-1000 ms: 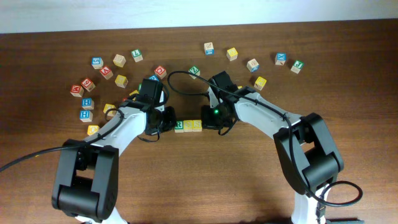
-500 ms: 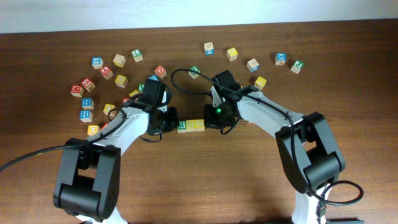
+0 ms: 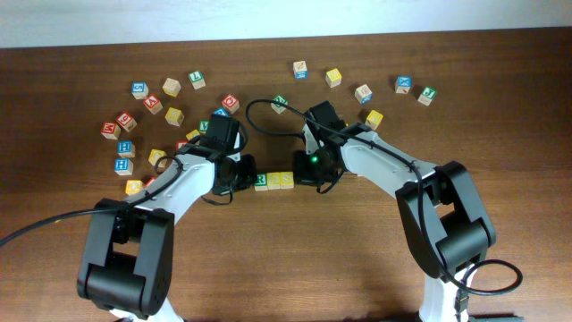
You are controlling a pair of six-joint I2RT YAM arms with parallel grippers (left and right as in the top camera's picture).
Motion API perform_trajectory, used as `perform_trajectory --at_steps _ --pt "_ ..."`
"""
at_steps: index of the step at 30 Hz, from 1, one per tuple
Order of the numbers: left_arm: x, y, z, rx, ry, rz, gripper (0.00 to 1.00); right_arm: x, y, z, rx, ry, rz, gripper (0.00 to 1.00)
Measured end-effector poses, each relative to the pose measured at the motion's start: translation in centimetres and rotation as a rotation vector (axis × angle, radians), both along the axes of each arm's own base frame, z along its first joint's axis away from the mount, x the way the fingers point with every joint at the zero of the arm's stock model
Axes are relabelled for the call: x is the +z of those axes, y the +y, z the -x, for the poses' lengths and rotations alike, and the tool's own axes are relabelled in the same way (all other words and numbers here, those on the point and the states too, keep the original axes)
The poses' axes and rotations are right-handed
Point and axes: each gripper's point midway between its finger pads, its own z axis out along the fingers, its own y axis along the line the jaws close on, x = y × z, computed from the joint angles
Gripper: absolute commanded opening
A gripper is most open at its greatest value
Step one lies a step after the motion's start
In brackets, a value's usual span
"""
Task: Spell out RSS
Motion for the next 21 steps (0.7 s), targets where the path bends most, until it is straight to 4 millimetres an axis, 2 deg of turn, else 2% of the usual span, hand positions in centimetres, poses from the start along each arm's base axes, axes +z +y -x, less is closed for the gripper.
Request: perform_trajectory --at_steps 7,10,14,16,18,19,20,21 --pt "-0.1 0.6 -0.2 0.011 -0.012 -0.041 0.0 -0.1 -0.1 -0.1 -0.002 -0.004 0.008 0.04" --pt "0.2 0.9 -0.2 0.016 -0.019 -0.053 0.0 -0.3 -0.8 0.8 0.0 0.031 0.041 0.04" --pt "3.9 2.2 0.1 0.042 -0.072 -0.064 0.0 0.5 -2.4 1.2 -0.013 0.071 0.109 0.04" --pt "7.0 3.4 0.4 0.069 -0.126 -0.079 0.03 2.1 -3.5 1.1 -0.022 0.064 0.124 0.04" --pt "9.2 4.4 1.1 0.088 -0.162 -0.091 0.29 4.3 -4.6 1.1 -0.038 0.046 0.133 0.04" --pt "10.2 4.7 1.7 0.09 -0.172 -0.095 0.39 6.2 -5.3 1.3 -0.043 0.023 0.137 0.04" --pt "10.8 4.9 2.0 0.094 -0.18 -0.098 0.56 7.4 -5.7 1.7 -0.044 0.008 0.141 0.04" --pt "11.3 5.1 2.4 0.096 -0.184 -0.101 0.89 9.1 -6.1 2.2 -0.043 -0.013 0.142 0.04"
